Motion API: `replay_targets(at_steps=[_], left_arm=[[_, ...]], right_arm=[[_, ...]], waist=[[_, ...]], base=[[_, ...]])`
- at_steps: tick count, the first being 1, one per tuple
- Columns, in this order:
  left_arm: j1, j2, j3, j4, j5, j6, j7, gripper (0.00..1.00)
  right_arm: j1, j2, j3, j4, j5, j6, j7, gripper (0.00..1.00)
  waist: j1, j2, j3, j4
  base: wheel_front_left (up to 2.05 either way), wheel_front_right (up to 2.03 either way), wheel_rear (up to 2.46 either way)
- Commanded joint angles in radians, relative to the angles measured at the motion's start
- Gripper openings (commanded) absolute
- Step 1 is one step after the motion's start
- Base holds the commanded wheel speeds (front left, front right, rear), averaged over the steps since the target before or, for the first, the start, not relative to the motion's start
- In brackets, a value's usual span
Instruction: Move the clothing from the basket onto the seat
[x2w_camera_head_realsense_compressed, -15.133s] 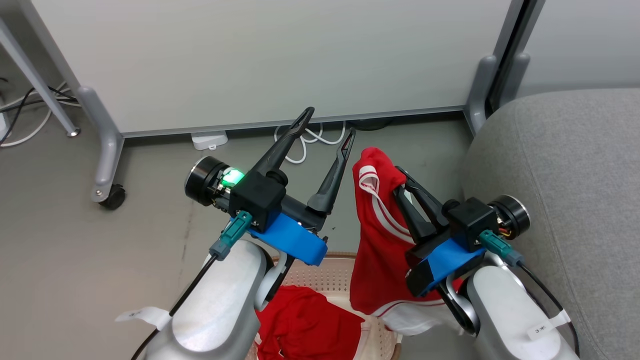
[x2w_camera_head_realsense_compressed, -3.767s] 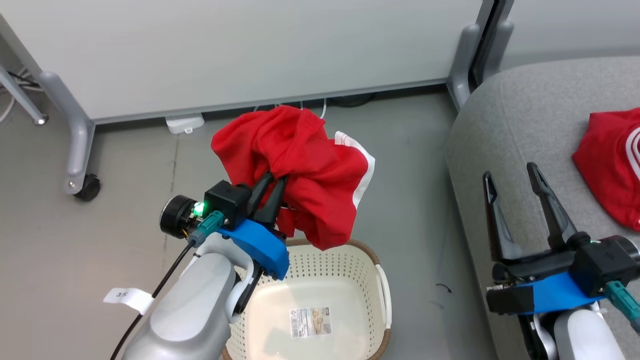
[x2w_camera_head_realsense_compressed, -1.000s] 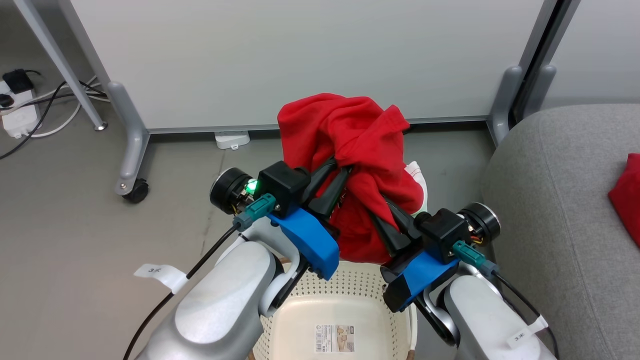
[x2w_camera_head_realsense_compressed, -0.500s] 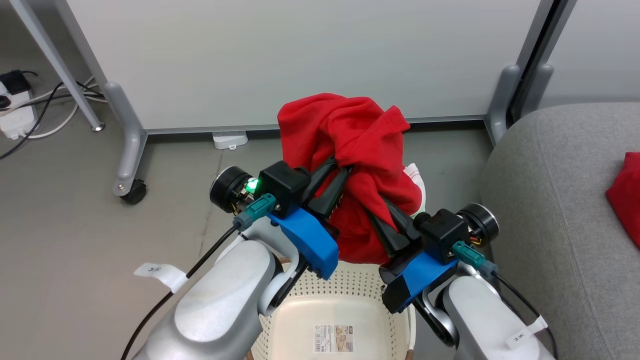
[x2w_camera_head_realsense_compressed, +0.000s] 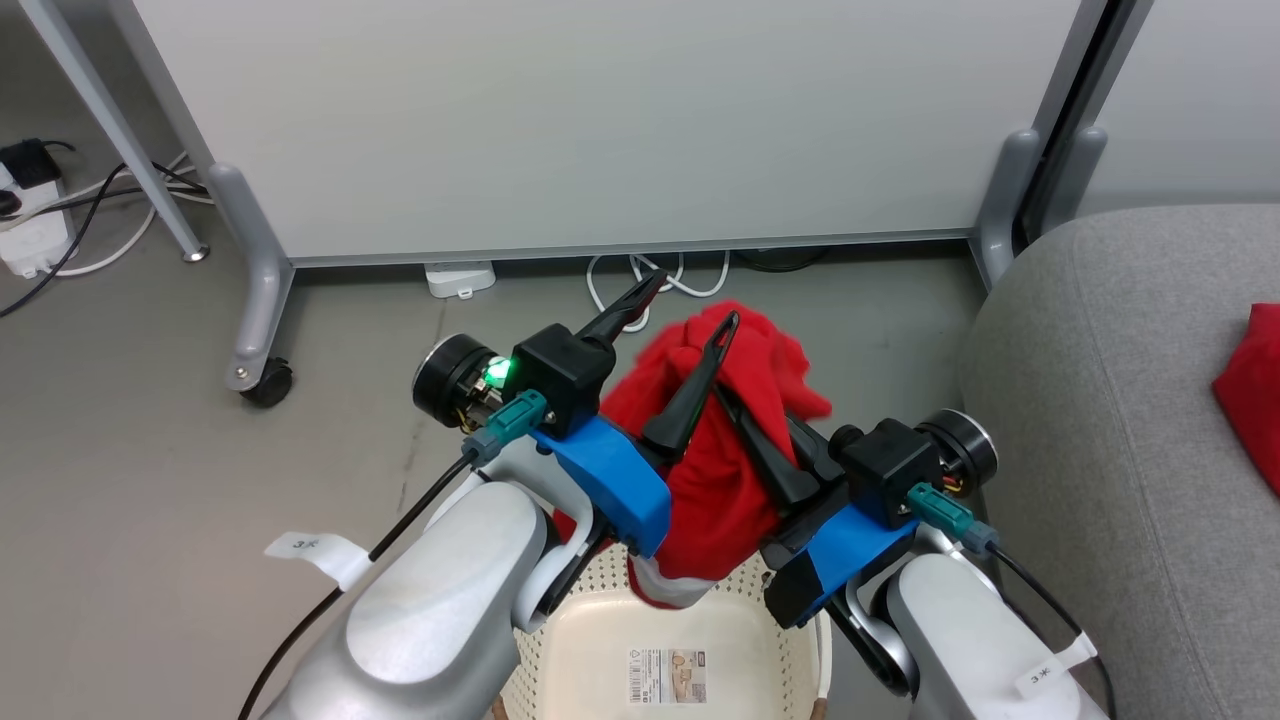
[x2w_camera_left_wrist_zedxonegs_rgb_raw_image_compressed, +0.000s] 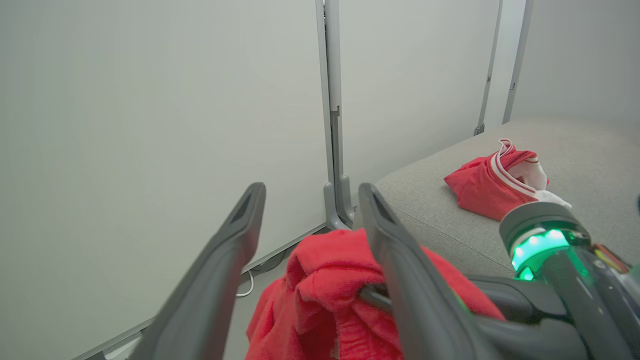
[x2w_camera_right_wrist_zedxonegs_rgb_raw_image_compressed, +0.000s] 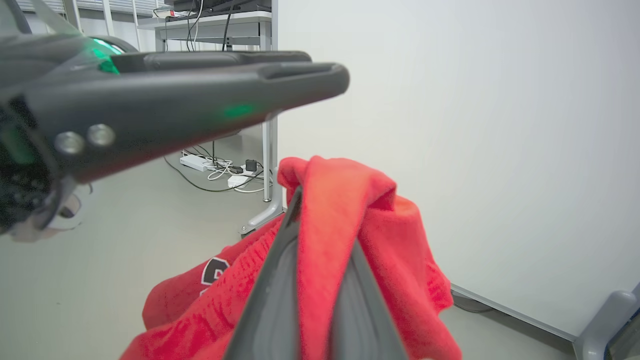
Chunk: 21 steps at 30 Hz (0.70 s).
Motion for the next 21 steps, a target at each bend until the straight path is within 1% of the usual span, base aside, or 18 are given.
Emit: replay_targets(at_steps=[1,6,10,15,21], left_arm=[[-0.008,0.005,0.001,0.002,0.003,0.003,-0.006,1.0],[-0.006,0.013,0.001,-0.004,0.009,0.015,-0.014,1.0],[0.012,0.022,-0.001,-0.009,0.01,0.024,-0.024,1.0],[0.026,0.035,0.002,-0.019,0.018,0.043,-0.042,1.0],[0.037,0.048,-0.003,-0.031,0.02,0.048,-0.057,1.0]], right_arm=[[0.005,0.001,-0.003,-0.002,0.003,0.0,0.0,0.0],[0.018,0.001,-0.014,-0.006,0.008,0.0,0.0,0.0],[0.033,0.001,-0.03,-0.018,0.011,0.0,0.0,0.0],[0.049,0.001,-0.056,-0.043,-0.005,0.0,0.0,0.0],[0.052,0.001,-0.089,-0.076,-0.034,0.0,0.0,0.0]], waist=[[0.0,0.0,0.0,0.0],[0.0,0.0,0.005,-0.01],[0.0,0.0,0.01,-0.036],[0.0,0.0,0.027,-0.086],[0.0,0.0,0.058,-0.161]], base=[[0.0,0.0,0.0],[0.0,0.0,0.0],[0.0,0.0,0.0],[0.0,0.0,0.0],[0.0,0.0,0.0]])
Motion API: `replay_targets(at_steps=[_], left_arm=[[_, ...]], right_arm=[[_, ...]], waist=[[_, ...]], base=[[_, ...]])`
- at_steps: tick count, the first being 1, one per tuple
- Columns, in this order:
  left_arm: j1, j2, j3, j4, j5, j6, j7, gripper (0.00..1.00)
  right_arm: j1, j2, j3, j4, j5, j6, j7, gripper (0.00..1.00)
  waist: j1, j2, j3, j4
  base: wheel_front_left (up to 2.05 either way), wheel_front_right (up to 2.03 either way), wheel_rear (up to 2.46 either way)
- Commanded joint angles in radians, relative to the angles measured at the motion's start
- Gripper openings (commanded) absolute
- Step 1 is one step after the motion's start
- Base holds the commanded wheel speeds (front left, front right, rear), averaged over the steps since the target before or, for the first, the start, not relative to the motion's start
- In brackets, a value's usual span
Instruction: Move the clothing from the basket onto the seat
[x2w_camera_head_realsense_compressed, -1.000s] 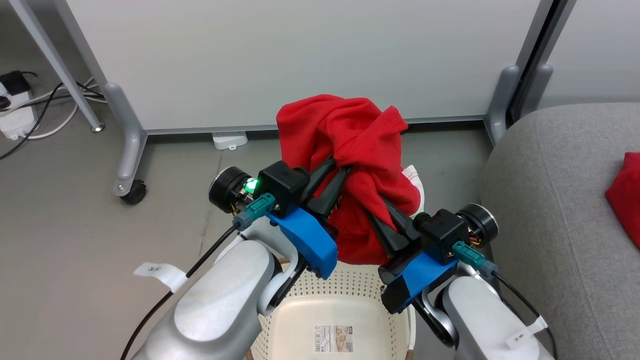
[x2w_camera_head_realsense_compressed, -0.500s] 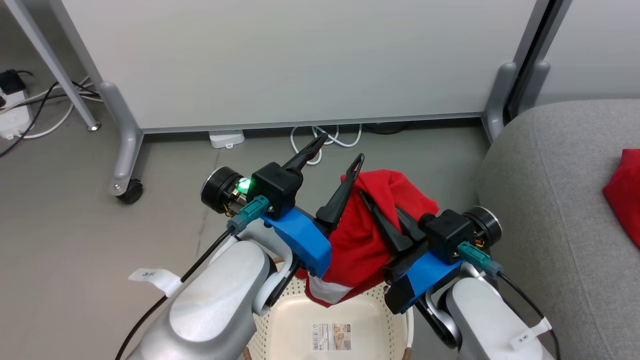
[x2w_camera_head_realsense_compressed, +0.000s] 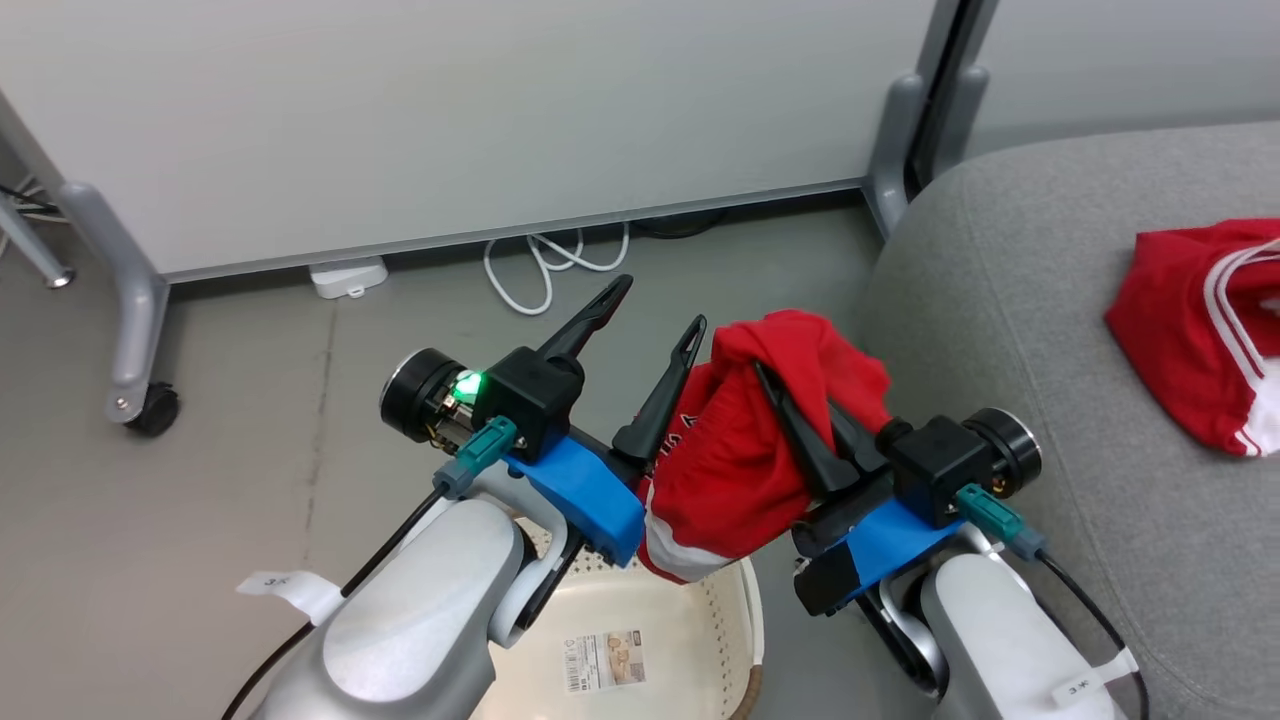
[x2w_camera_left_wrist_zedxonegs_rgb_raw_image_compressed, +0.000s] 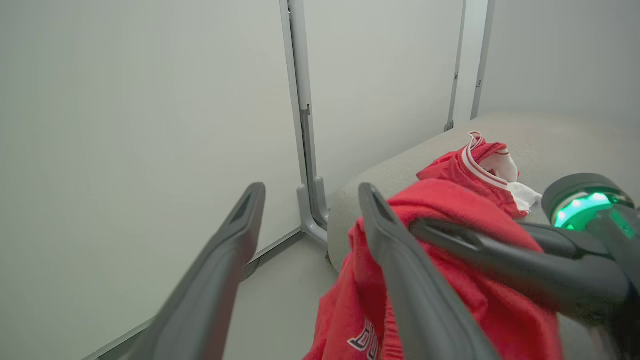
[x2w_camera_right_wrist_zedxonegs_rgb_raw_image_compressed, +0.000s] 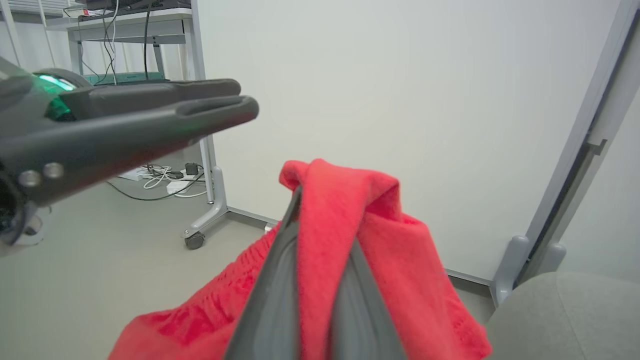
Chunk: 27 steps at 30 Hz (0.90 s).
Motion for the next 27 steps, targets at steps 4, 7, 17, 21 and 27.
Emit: replay_targets(at_steps=[4,7,17,21,27], left_arm=[[0.012,0.011,-0.002,-0.013,0.011,0.009,-0.02,1.0],[0.017,0.015,-0.007,-0.015,0.013,0.01,-0.022,1.0],[0.016,0.012,-0.023,-0.02,0.021,0.014,-0.033,1.0],[0.011,0.007,-0.028,-0.018,0.022,0.018,-0.036,1.0],[-0.003,-0.002,-0.043,-0.012,0.028,0.016,-0.045,1.0]], right_arm=[[0.009,0.0,-0.033,-0.031,-0.016,0.0,0.0,0.0],[0.015,0.0,-0.055,-0.044,-0.026,0.0,0.0,0.0],[0.044,-0.002,-0.129,-0.083,-0.048,0.0,0.0,0.0],[0.058,-0.014,-0.161,-0.101,-0.055,0.0,0.0,0.0],[0.097,-0.021,-0.209,-0.132,-0.054,0.0,0.0,0.0]], waist=[[0.0,0.0,0.035,-0.081],[0.0,0.0,0.045,-0.116],[0.0,0.0,0.061,-0.207],[0.0,0.0,0.067,-0.237],[0.0,0.0,0.076,-0.272]], base=[[0.0,0.0,0.0],[0.0,0.0,0.0],[0.0,0.0,0.0],[0.0,0.0,0.0],[0.0,0.0,0.0]])
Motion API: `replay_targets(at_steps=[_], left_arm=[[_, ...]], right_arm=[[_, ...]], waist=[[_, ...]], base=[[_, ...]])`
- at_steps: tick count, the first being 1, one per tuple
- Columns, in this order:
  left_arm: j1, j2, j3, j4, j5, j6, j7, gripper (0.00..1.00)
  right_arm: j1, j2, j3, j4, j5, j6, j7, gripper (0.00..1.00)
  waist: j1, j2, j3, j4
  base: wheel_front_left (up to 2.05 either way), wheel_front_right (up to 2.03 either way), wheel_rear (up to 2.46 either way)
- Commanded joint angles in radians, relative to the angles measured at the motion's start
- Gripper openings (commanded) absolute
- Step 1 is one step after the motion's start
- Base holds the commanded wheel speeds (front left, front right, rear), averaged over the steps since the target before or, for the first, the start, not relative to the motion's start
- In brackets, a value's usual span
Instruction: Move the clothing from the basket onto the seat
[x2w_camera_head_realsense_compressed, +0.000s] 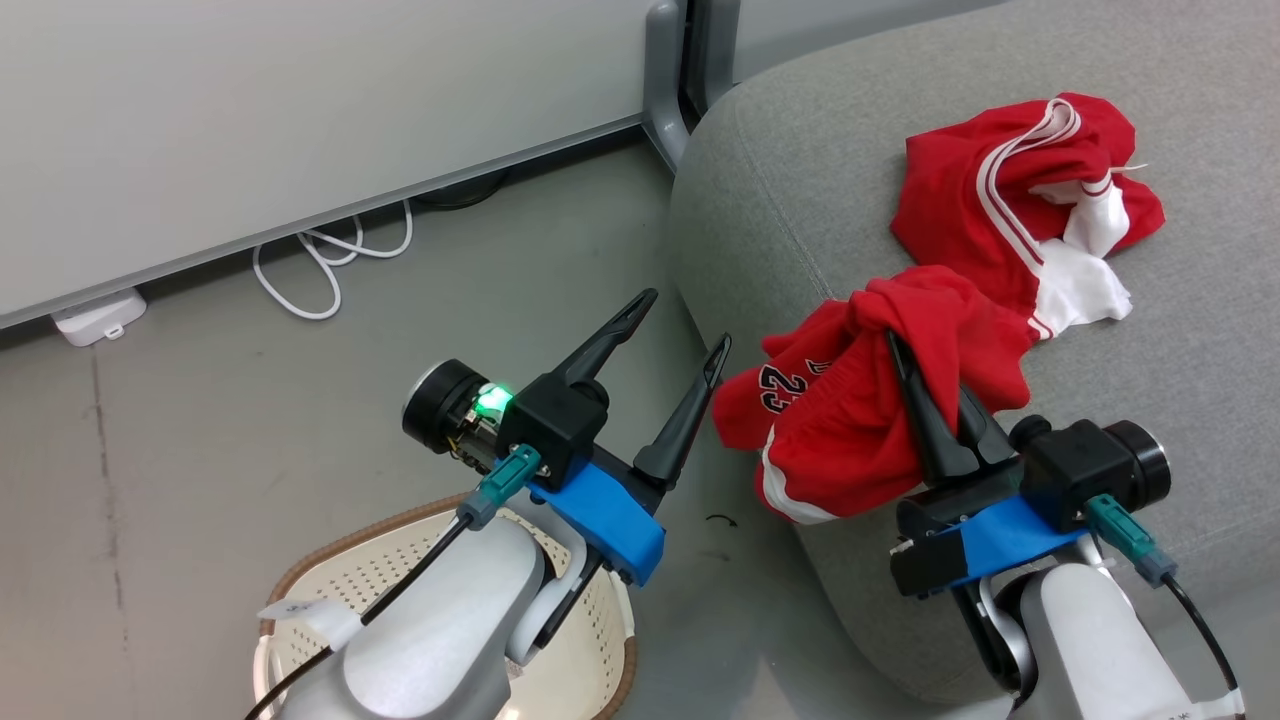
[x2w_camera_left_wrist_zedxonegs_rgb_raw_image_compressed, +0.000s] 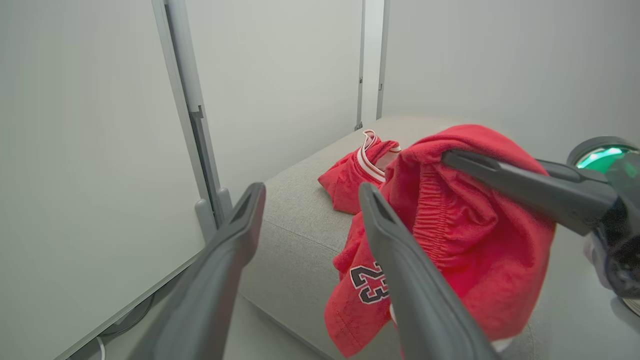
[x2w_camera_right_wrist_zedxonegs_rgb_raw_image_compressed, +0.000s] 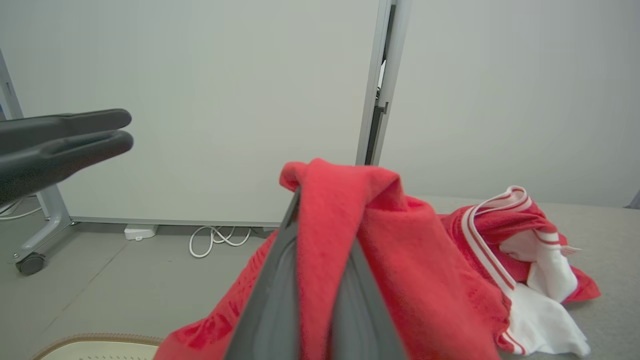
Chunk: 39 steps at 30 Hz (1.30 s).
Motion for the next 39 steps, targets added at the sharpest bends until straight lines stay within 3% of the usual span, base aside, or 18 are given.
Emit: replay_targets(at_steps=[1,8,16,25,31,39], left_arm=[[-0.013,0.002,-0.002,0.003,0.008,0.0,-0.006,1.0],[-0.026,0.001,-0.009,0.0,0.013,0.0,-0.015,1.0],[-0.067,0.021,-0.01,-0.019,0.032,0.01,-0.006,1.0],[-0.152,0.048,-0.016,-0.055,0.072,0.009,0.023,1.0],[-0.206,0.069,-0.015,-0.078,0.096,0.007,0.036,1.0],[-0.242,0.088,-0.019,-0.095,0.114,0.013,0.045,1.0]], right_arm=[[0.009,-0.001,-0.002,-0.008,0.002,0.0,0.0,0.0],[-0.007,-0.001,-0.021,-0.047,0.017,0.0,0.0,0.0],[-0.166,-0.045,-0.066,-0.106,0.029,0.0,0.0,0.0],[-0.47,-0.146,-0.212,-0.122,0.029,0.0,0.0,0.0],[-0.644,-0.249,-0.321,-0.101,0.033,0.0,0.0,0.0],[-0.726,-0.388,-0.423,0.002,0.061,0.0,0.0,0.0]], waist=[[0.0,0.0,0.002,-0.004],[0.0,0.0,0.022,-0.008],[0.0,0.0,0.112,0.007],[0.0,0.0,0.292,0.034],[0.0,0.0,0.403,0.042],[0.0,0.0,0.494,0.036]], base=[[0.0,0.0,0.0],[0.0,0.0,0.0],[0.0,0.0,0.0],[0.0,0.0,0.0],[0.0,0.0,0.0],[0.0,0.0,0.0]])
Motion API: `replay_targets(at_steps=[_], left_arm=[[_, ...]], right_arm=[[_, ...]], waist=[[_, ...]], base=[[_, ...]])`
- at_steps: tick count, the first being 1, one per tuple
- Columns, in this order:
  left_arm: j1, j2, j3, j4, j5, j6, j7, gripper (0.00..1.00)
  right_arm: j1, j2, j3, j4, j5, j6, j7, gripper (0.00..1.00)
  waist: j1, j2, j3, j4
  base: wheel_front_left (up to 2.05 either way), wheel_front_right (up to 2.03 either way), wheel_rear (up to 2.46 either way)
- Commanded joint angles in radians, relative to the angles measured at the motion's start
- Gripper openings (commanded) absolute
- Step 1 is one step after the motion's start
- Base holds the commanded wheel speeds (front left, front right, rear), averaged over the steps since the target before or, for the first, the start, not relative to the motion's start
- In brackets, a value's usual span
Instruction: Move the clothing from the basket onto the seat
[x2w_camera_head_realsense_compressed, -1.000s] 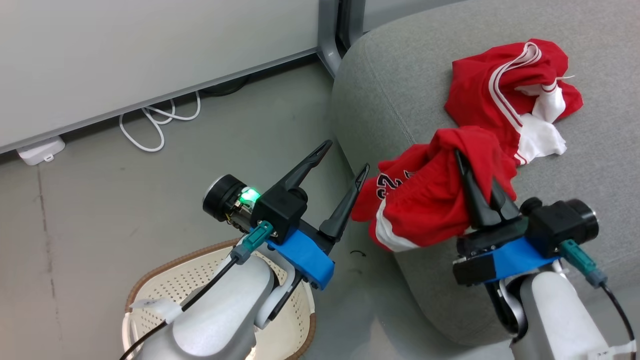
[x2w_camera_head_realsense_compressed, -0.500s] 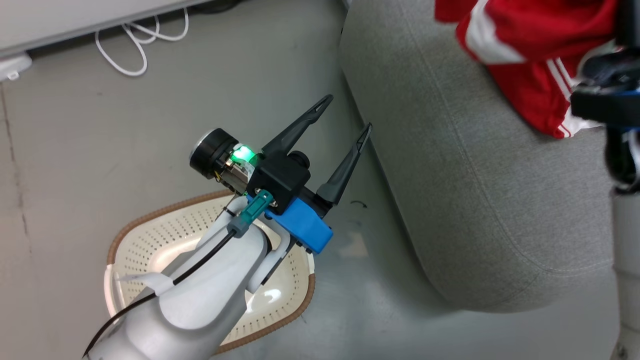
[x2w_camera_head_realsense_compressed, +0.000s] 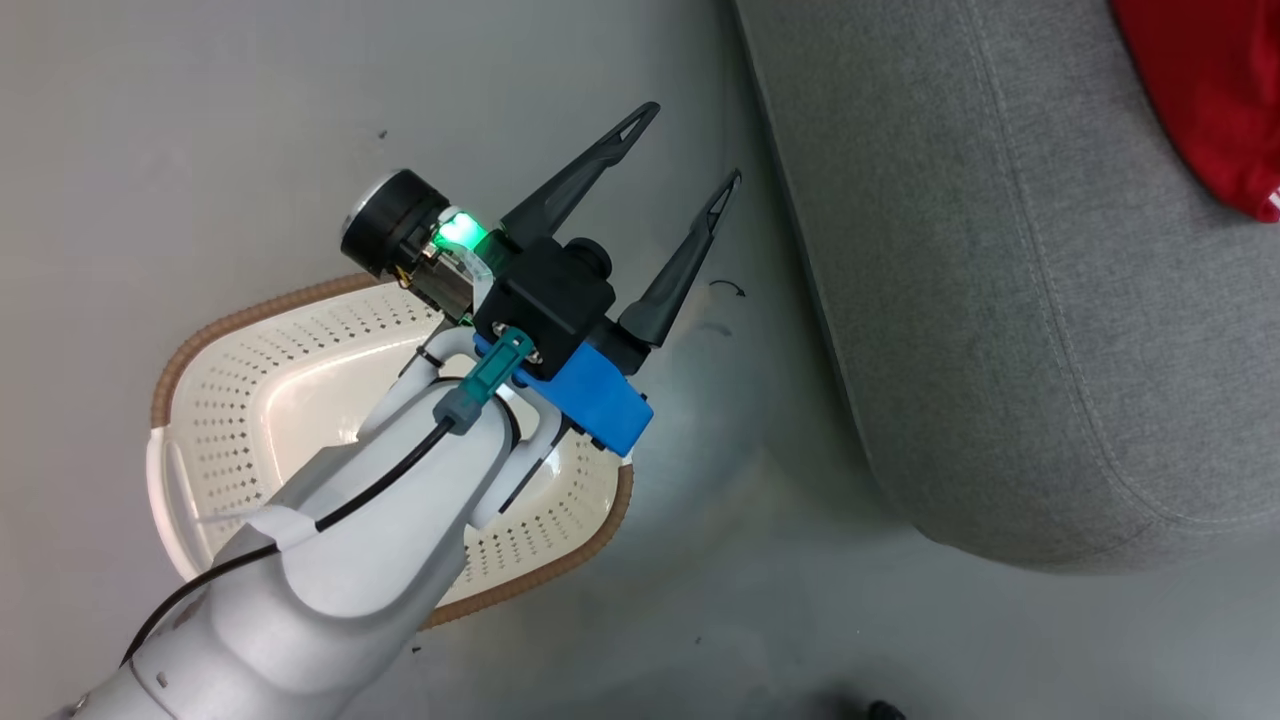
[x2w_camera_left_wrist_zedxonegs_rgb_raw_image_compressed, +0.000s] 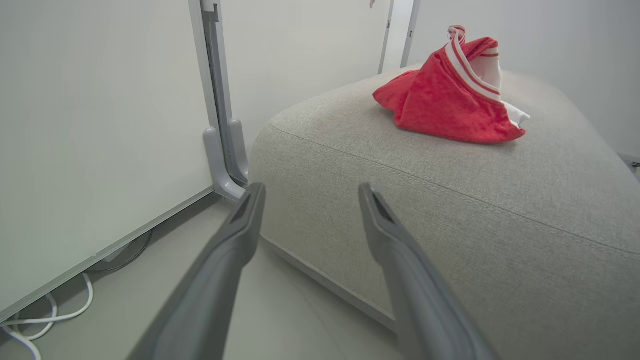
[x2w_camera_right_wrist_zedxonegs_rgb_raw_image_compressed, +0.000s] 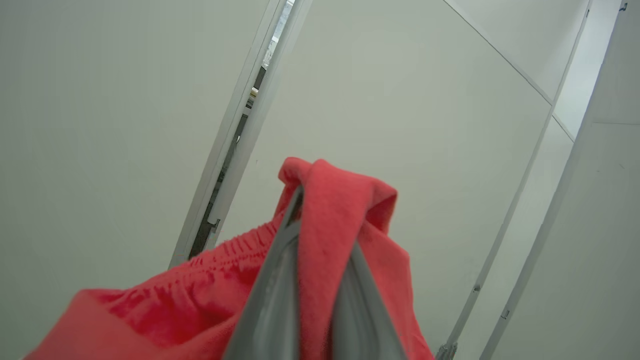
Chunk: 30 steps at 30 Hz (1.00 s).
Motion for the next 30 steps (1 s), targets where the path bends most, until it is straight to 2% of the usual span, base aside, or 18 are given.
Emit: replay_targets(at_steps=[1,6,13,18,22,23,24,25,30], left_arm=[[-0.017,0.006,0.0,-0.004,0.008,0.003,0.003,1.0],[-0.026,0.015,-0.004,-0.011,0.011,0.004,0.005,1.0],[-0.032,0.019,-0.01,-0.016,0.01,0.009,0.004,1.0],[-0.042,0.018,-0.012,-0.015,0.008,0.01,0.002,1.0],[-0.042,0.016,-0.013,-0.01,0.005,0.012,-0.003,1.0],[-0.035,0.015,-0.014,-0.004,-0.001,0.013,-0.008,1.0],[-0.035,0.015,-0.014,-0.004,-0.001,0.013,-0.008,1.0],[-0.029,0.013,-0.015,0.0,-0.002,0.014,-0.013,1.0],[0.009,-0.005,-0.012,0.027,-0.022,0.021,-0.049,1.0]], right_arm=[[-0.014,-0.012,-0.013,0.021,0.007,0.0,0.0,0.0],[0.023,-0.034,-0.053,0.156,0.016,0.0,0.0,0.0],[0.088,0.015,-0.042,0.333,0.033,0.0,0.0,0.0],[0.139,0.06,-0.062,0.391,0.057,0.0,0.0,0.0],[0.161,0.081,-0.074,0.386,0.064,0.0,0.0,0.0],[0.178,0.092,-0.09,0.372,0.062,0.0,0.0,0.65],[0.178,0.092,-0.09,0.372,0.062,0.0,0.0,0.65],[0.188,0.098,-0.097,0.365,0.059,0.0,0.0,1.0],[0.284,0.122,-0.099,0.282,0.03,0.0,0.0,1.0]], waist=[[-0.0002,0.0,0.027,0.0],[-0.0002,0.0,0.056,0.004],[-0.0002,0.0,0.072,0.013],[-0.0002,0.0,0.076,0.02],[-0.0002,0.0,0.069,0.023],[-0.0002,0.0,0.057,0.022],[-0.0002,0.0,0.057,0.022],[-0.0002,0.0,0.047,0.022],[-0.0002,0.0,-0.035,0.029]], base=[[0.0,0.0,0.0],[0.0,0.0,0.0],[0.0,0.0,0.0],[0.0,0.0,0.0],[0.0,0.0,0.0],[0.0,0.0,0.0],[0.0,0.0,0.0],[0.0,0.0,0.0],[0.0,0.0,0.0]])
